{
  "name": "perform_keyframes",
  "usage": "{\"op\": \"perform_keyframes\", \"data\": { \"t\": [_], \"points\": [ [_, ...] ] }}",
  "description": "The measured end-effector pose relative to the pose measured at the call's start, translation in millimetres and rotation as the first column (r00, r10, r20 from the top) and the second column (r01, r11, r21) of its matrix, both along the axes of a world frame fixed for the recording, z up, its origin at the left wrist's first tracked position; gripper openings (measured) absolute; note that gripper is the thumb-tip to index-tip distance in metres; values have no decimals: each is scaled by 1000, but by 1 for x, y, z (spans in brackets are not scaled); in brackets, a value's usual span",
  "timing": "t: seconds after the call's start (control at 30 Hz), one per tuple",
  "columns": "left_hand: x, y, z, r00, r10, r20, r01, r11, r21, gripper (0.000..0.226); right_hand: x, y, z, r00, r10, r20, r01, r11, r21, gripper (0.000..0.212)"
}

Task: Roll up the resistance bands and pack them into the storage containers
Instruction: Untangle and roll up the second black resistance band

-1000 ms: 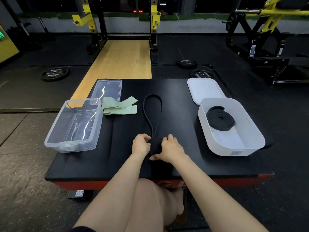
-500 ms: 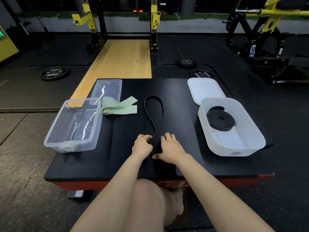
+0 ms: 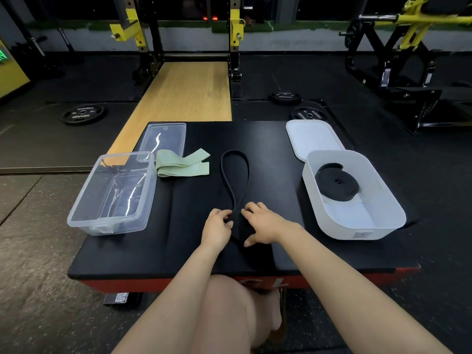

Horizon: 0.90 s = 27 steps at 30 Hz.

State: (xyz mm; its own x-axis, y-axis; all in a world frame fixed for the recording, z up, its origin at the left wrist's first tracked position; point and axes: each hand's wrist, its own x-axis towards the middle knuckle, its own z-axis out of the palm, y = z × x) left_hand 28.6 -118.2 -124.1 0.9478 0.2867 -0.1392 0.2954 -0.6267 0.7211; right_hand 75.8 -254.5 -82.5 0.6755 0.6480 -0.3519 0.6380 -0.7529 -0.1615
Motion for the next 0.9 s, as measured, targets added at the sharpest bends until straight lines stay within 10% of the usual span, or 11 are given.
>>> {"op": "perform_keyframes", "data": {
  "t": [0.53, 0.9],
  "points": [
    [7, 6, -3, 999, 47, -13, -47, 999, -4, 37, 13, -4, 6, 991, 131, -11, -131, 990, -54, 93],
    [8, 0, -1, 993, 115, 17, -115, 993, -33, 34, -25, 0, -9, 932, -362, 29, 356, 927, 119, 99]
  ]
}}
